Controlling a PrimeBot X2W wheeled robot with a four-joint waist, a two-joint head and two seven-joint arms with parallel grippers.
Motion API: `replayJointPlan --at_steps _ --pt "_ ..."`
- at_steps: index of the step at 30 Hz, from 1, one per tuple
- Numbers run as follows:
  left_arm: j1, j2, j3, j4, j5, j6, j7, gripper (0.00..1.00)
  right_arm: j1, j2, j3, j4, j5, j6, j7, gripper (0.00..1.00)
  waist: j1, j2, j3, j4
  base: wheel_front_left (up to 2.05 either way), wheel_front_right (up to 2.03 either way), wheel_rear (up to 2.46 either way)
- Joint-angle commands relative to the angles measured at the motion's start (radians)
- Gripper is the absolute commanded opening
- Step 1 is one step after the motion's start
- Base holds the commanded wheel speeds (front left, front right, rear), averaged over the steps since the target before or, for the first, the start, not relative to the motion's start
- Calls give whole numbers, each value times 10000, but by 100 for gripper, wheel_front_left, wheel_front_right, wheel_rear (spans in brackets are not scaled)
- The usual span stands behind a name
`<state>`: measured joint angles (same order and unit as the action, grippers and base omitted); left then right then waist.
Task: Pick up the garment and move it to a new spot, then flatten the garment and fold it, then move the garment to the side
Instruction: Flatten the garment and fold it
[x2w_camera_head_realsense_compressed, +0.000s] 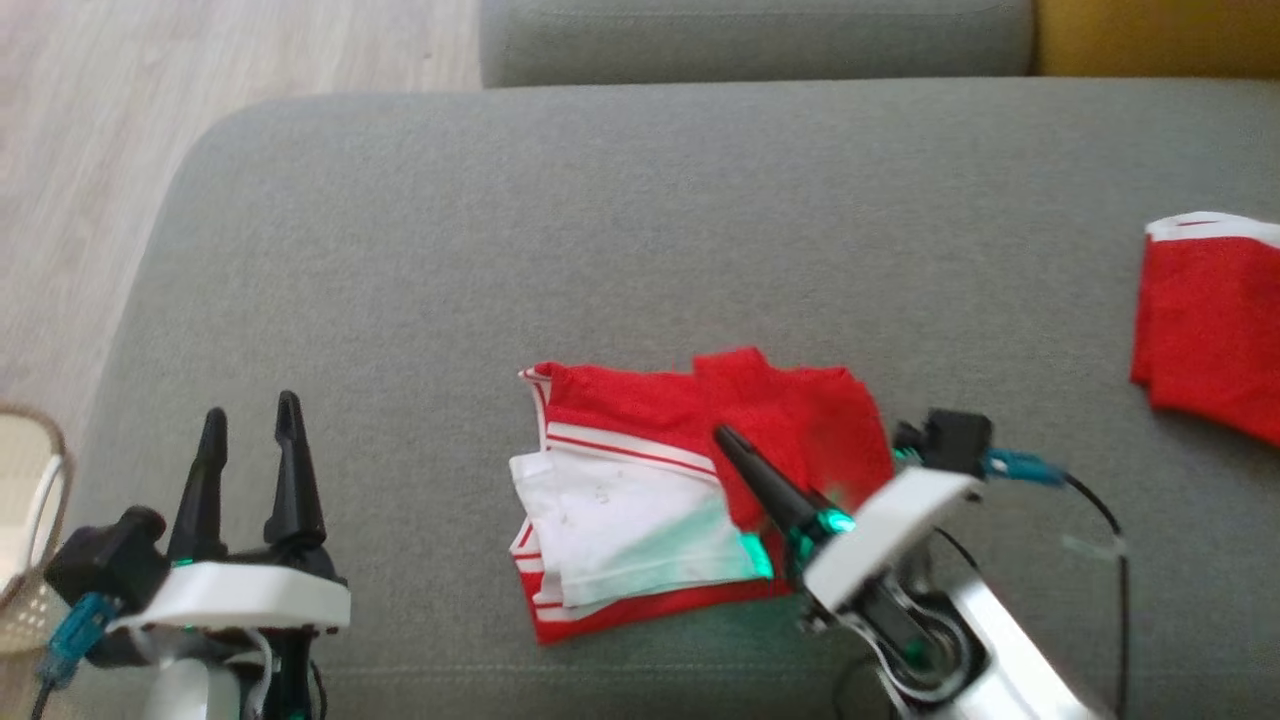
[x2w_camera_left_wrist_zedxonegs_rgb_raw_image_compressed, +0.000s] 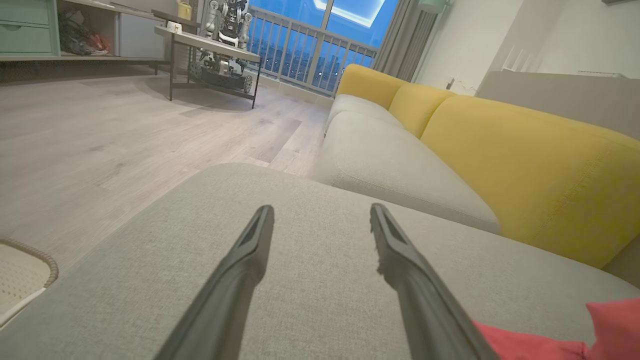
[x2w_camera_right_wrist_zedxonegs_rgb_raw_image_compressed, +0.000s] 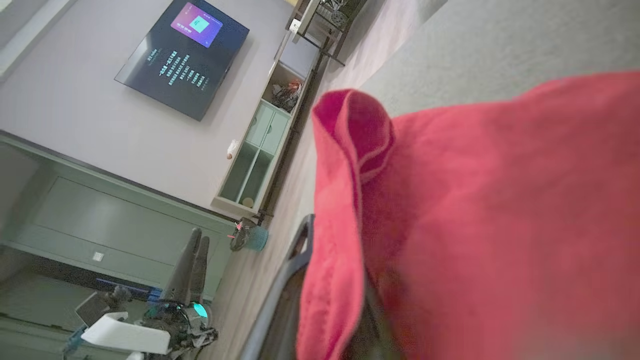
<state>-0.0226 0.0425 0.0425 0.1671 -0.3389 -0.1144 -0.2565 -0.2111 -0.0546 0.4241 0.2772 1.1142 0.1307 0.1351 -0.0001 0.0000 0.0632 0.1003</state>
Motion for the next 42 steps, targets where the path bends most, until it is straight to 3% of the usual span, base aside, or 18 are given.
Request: replayJointPlan --at_steps 1,11,22,23,24,34,38,42 --pt "-470 78 254 -270 -60 9 -53 100 -729 43 410 -165 286 0 -262 0 1 0 164 148 0 0 0" --pt "-791 78 48 -73 -199 -21 -53 100 -2651 43 2998 2448 2486 0 -1793 0 1 0 690 731 0 0 0" --pt "-1000 78 -48 166 -228 -60 -53 100 -3924 43 5327 3761 4712 0 -3117 0 1 0 1057 1034 0 0 0" --pt "-1036 78 -68 185 -222 -65 -53 100 -4027 43 5607 3888 4920 0 -3149 71 1 0 1085 1045 0 0 0" --pt "-1075 78 -84 200 -217 -69 -53 100 -4135 43 5885 3992 5115 0 -3181 100 1 0 1111 1050 0 0 0" --pt "-1109 78 146 233 -95 -95 -53 100 -5309 43 7566 4347 6780 0 -3860 100 1 0 919 672 0 0 0" --pt "-1008 78 240 167 -84 -94 -53 100 -5746 43 7627 4512 6981 0 -3955 100 1 0 722 409 0 0 0" --pt "-849 78 331 83 -20 -82 -53 100 -6122 35 7027 5060 6542 0 -3964 100 1 0 522 108 0 0 0"
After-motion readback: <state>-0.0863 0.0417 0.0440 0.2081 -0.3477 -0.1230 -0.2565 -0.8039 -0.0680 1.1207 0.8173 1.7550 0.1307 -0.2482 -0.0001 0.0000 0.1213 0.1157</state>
